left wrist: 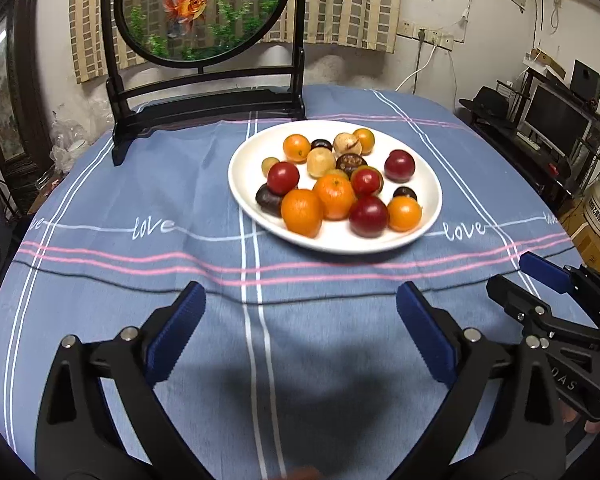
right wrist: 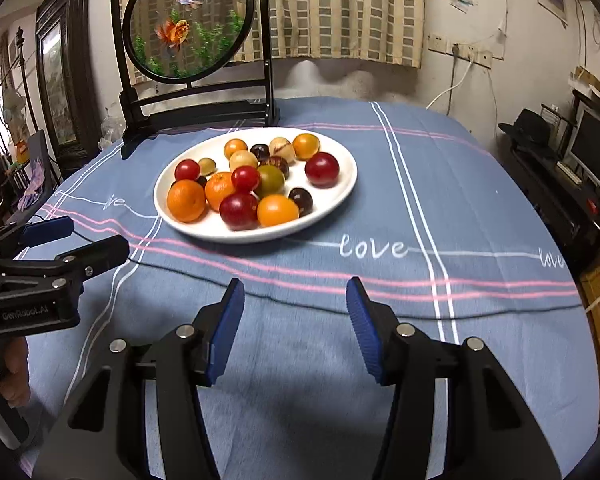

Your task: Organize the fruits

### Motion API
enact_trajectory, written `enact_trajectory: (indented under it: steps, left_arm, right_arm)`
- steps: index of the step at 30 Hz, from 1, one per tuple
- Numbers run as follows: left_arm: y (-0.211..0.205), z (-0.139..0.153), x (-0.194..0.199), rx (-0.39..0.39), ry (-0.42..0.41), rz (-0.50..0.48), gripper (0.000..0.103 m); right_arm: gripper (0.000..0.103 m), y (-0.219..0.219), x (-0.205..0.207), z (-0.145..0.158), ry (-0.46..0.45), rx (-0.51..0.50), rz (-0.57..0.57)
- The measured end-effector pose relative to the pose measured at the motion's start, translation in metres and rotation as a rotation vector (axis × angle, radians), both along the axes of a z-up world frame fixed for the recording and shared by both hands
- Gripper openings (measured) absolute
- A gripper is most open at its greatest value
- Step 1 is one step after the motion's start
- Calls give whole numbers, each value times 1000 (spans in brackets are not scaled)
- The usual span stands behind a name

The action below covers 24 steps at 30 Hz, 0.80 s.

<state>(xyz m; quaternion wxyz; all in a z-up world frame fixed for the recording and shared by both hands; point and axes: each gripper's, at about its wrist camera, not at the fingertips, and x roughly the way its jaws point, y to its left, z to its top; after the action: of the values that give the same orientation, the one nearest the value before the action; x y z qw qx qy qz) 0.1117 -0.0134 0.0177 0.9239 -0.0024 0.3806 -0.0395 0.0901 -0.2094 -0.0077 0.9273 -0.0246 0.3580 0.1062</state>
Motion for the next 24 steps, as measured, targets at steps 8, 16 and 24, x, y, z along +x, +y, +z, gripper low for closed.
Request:
enact_trajectory:
  steps: [8, 16, 24]
  left_arm:
    - [-2, -8, -13, 25, -12, 0, 98]
    - [-3, -26, -7, 27, 8, -14, 100]
    - [-8, -32, -11, 26, 12, -48, 101]
  right_arm:
    - [53, -5, -2, -16, 7, 37, 0]
    - [53, -8, -2, -22, 7, 49, 2]
    - [54, -1, -8, -21, -4, 36, 26]
